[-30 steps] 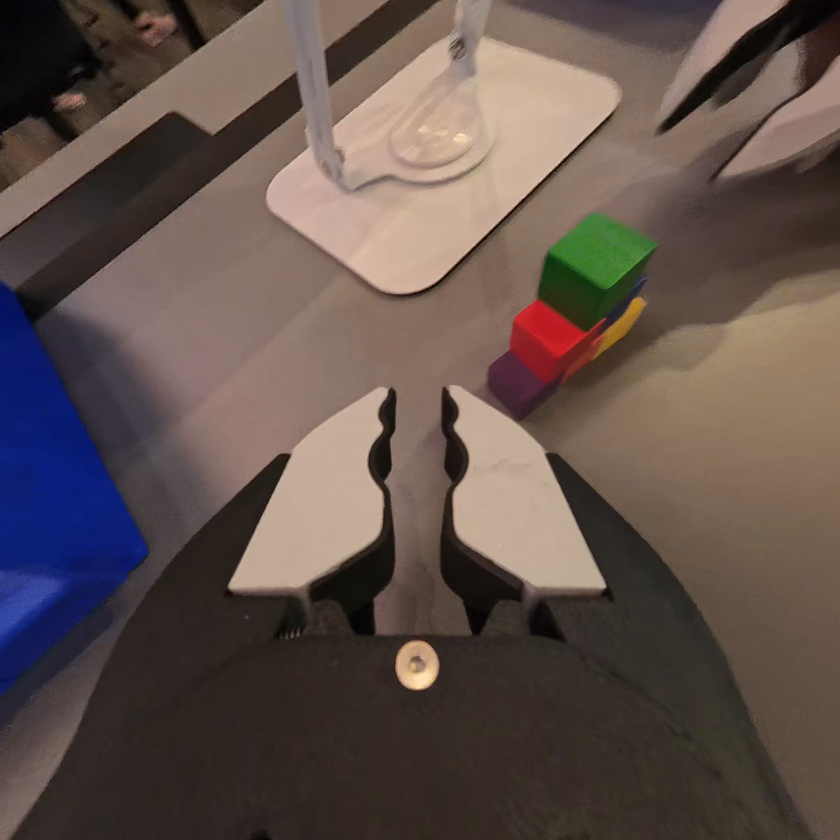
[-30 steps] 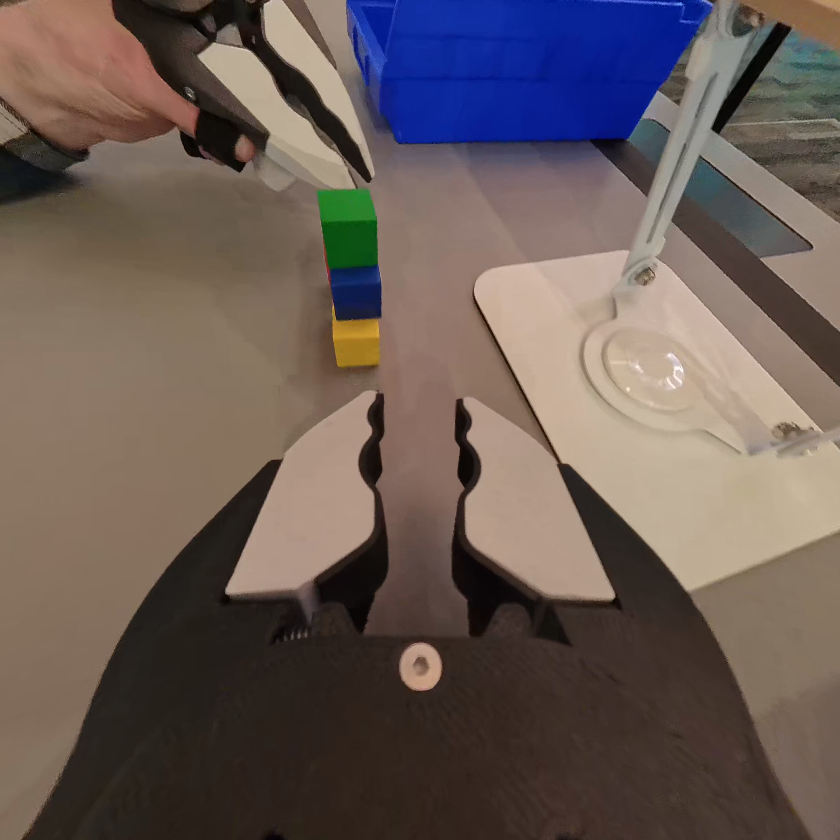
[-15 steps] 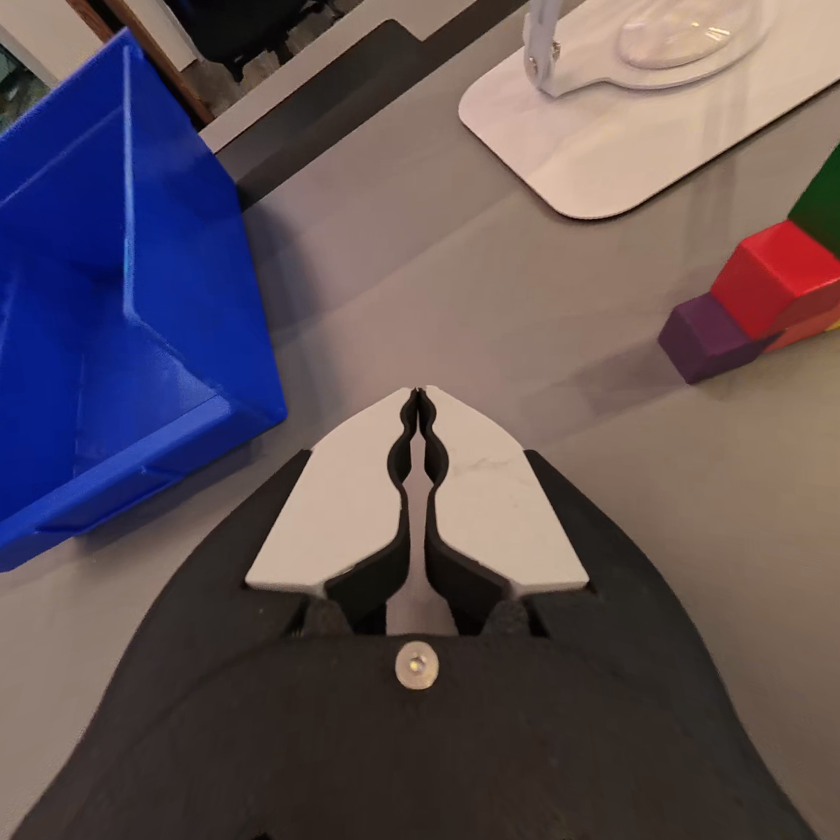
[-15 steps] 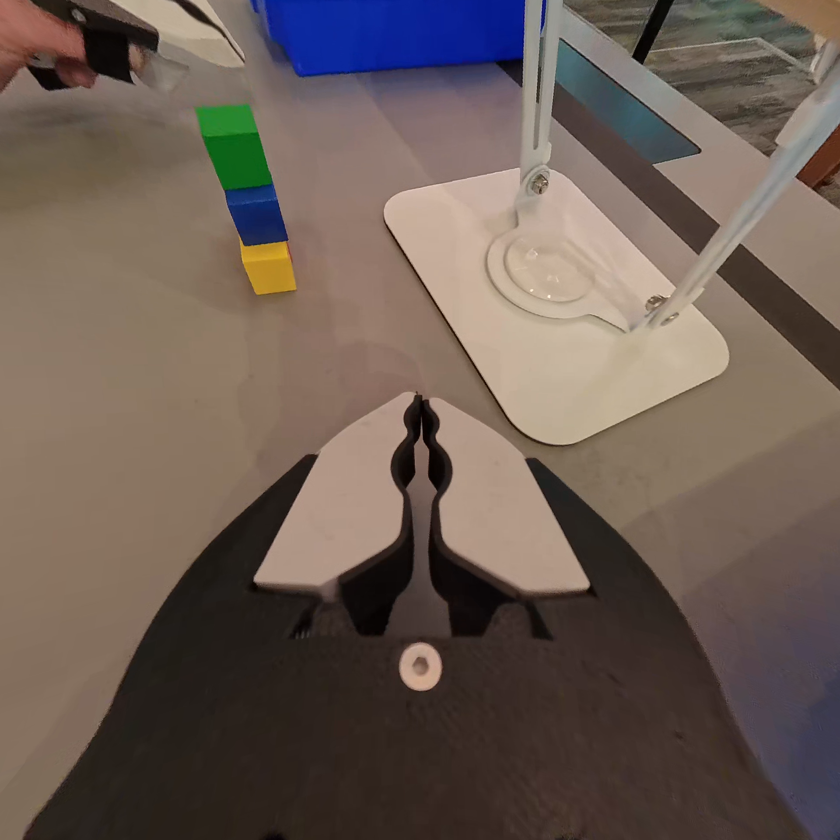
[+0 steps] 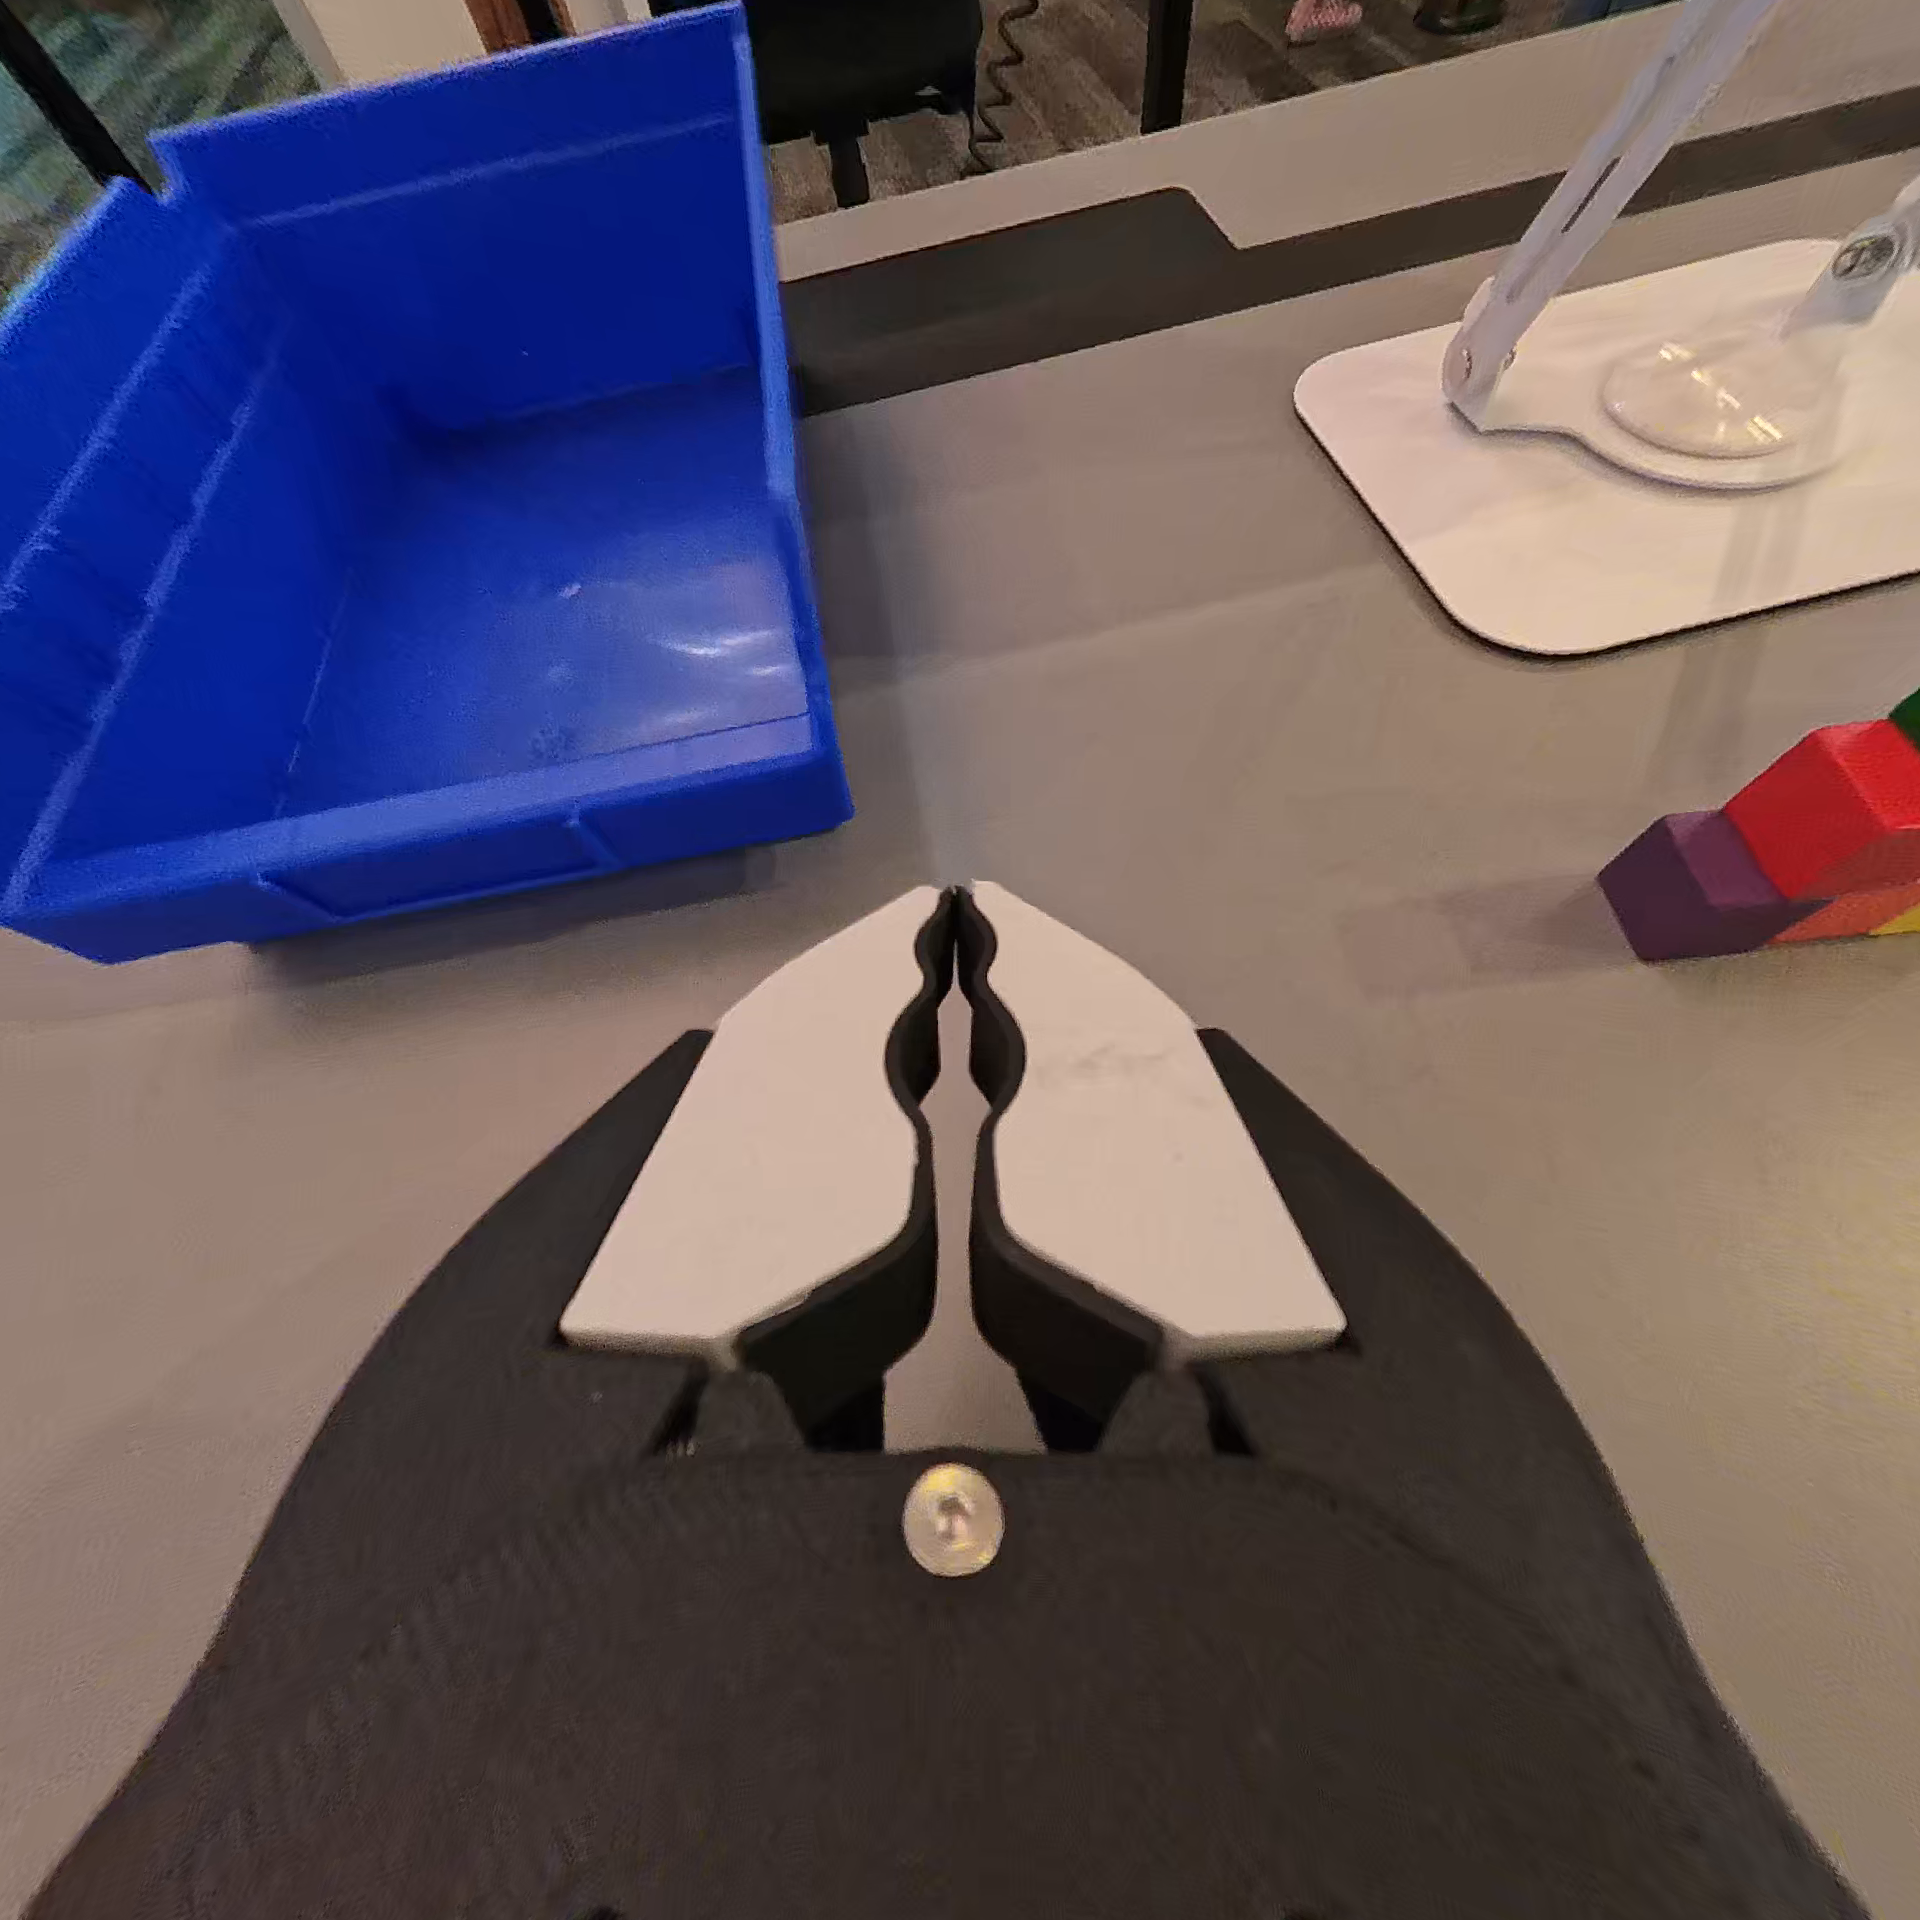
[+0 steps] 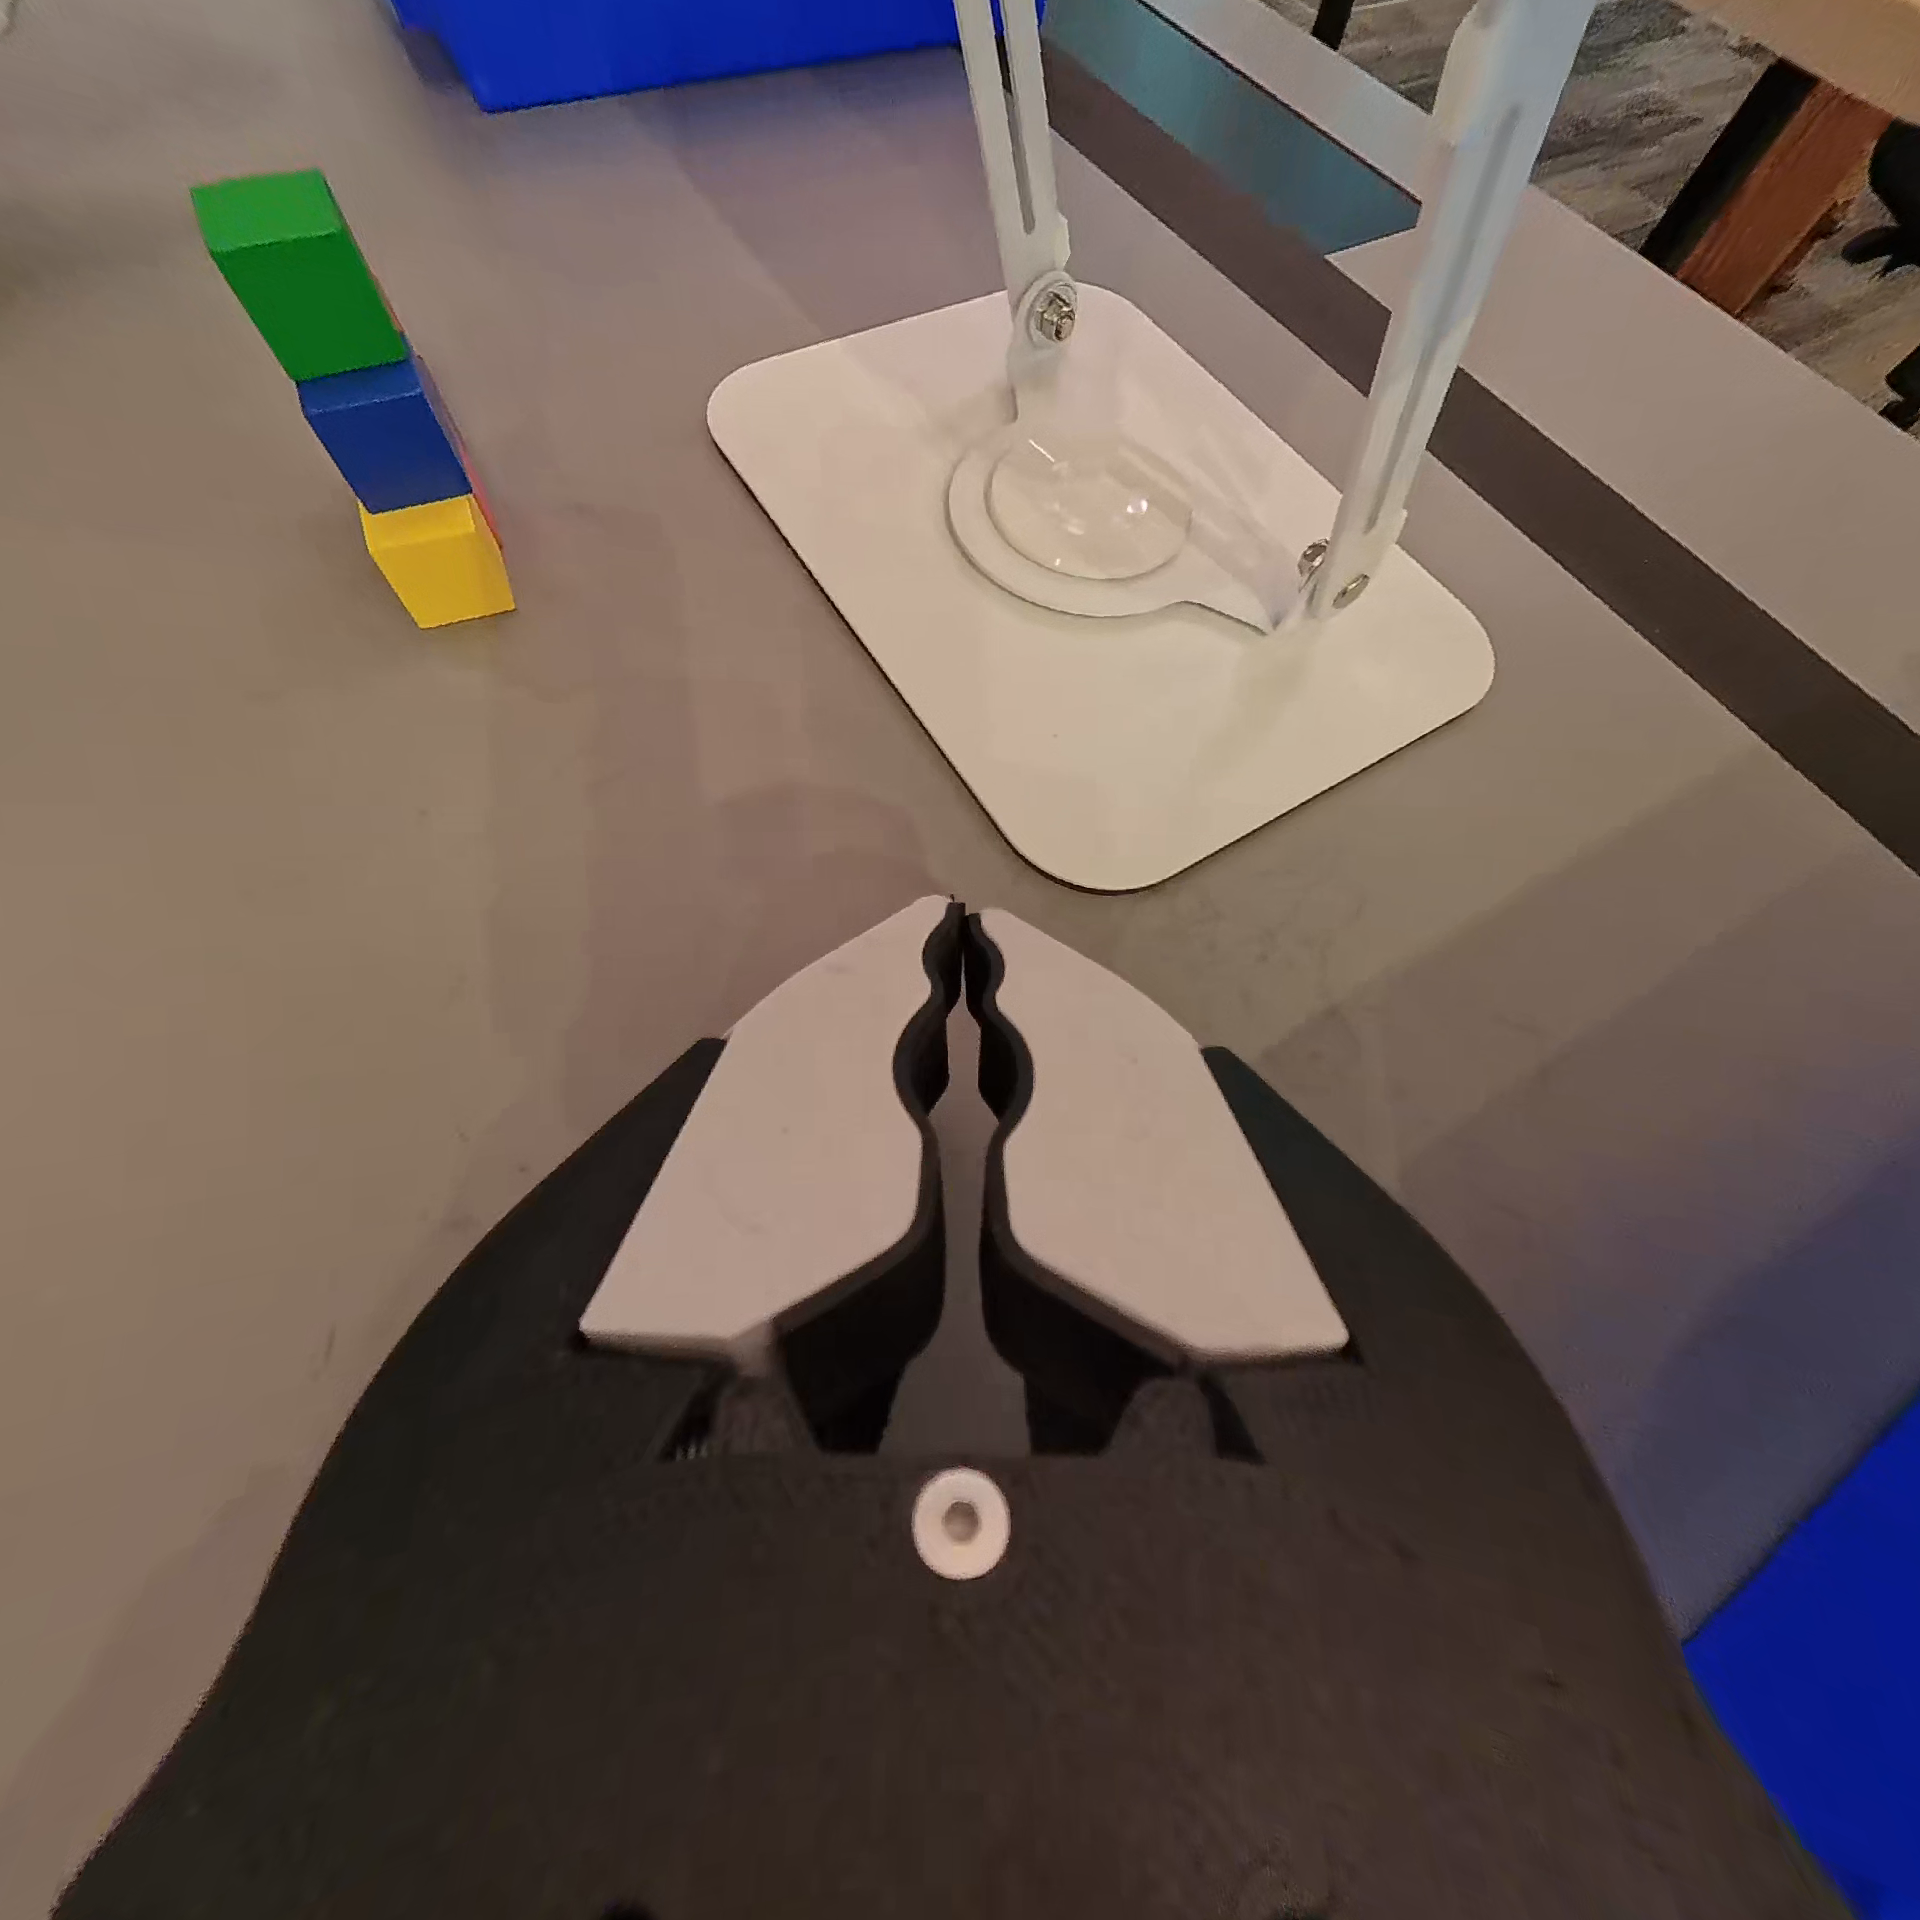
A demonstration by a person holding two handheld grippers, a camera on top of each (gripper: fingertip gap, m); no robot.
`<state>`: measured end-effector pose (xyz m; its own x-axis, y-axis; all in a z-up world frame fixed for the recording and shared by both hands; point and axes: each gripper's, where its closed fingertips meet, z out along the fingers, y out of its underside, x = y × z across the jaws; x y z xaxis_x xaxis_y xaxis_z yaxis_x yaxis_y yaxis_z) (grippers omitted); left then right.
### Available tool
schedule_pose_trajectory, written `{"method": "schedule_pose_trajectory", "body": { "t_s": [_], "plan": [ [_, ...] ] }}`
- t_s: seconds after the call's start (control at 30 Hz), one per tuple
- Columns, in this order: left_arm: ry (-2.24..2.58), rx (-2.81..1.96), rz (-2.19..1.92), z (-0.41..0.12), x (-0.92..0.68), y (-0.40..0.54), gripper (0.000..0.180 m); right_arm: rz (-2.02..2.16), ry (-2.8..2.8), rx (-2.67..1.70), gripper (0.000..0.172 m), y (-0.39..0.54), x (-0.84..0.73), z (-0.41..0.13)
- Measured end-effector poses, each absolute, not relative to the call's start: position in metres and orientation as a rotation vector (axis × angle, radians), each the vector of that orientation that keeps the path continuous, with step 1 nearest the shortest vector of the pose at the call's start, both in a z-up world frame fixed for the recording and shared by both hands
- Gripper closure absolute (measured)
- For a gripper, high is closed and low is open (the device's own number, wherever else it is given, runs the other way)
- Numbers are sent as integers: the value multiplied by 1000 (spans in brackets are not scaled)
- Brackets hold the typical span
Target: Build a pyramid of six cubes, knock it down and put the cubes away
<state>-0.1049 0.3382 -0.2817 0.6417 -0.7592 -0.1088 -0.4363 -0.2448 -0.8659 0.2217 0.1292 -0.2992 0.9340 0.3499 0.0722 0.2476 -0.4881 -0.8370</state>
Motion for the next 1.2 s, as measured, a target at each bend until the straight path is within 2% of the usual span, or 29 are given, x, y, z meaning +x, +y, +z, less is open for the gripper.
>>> {"method": "schedule_pose_trajectory", "body": {
  "t_s": [0.1, 0.2, 0.3, 0.4, 0.73, 0.97, 1.2],
  "plan": [
    [1003, -1933, -421, -297, -70, 324, 180, 122, -420, -2110, 172, 129, 224, -299],
    [1223, -1960, -554, -324, 14, 265, 180, 116, -408, -2104, 172, 129, 226, -295],
    [1348, -1848, -599, -316, 80, 221, 180, 75, -384, -2098, 172, 126, 236, -289],
    [1290, -1829, -582, -304, 89, 235, 180, 73, -328, -2058, 172, 122, 250, -273],
    [1217, -1870, -677, -310, 57, 254, 180, 46, -205, -1926, 172, 107, 283, -228],
    [1326, -1797, -550, -315, 62, 247, 180, -17, -178, -1873, 172, 97, 295, -207],
    [1359, -1781, -554, -317, 64, 254, 180, -94, -153, -1985, 146, 86, 316, -210]
  ]
}}
